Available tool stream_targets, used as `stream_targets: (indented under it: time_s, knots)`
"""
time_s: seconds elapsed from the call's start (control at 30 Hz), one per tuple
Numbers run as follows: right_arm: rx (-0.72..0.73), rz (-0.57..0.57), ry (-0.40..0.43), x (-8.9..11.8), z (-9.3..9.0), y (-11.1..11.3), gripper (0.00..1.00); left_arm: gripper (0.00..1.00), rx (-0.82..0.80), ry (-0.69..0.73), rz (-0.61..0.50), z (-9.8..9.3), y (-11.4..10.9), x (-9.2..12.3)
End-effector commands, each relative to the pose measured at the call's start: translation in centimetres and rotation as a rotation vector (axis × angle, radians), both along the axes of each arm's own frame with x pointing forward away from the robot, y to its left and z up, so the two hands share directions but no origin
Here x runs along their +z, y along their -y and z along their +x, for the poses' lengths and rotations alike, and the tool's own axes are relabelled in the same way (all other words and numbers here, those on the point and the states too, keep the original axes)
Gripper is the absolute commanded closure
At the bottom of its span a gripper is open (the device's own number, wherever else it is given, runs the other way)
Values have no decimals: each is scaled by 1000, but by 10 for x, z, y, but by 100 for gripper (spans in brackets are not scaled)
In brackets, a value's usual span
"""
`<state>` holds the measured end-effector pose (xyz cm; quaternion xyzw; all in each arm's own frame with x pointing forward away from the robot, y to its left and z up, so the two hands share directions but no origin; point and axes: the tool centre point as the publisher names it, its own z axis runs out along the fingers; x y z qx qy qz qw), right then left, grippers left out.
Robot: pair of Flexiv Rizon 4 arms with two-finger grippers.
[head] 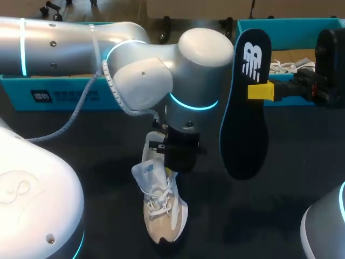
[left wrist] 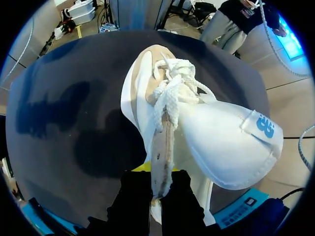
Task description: Take the shoe out of the shoebox, open the shoe tongue, remove and reinsert the insole, then place the shoe into the shoebox
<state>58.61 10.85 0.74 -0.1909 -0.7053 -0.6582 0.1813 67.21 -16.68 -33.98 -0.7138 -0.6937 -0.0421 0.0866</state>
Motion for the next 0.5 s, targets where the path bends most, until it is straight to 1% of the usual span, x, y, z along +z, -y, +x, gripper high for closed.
stream_targets:
  time_s: [0.03,0.33,0.5]
  knots:
    - [0,-1,-2,-1,1,-2,100,100,-4,1,31,-1,8,-5]
    - [0,-1,-2,-1,1,-2,100,100,15,-3,60,6,13,-21]
    - [0,-1,-2,-1,1,-2,100,100,7,-12,63,6,16,-26]
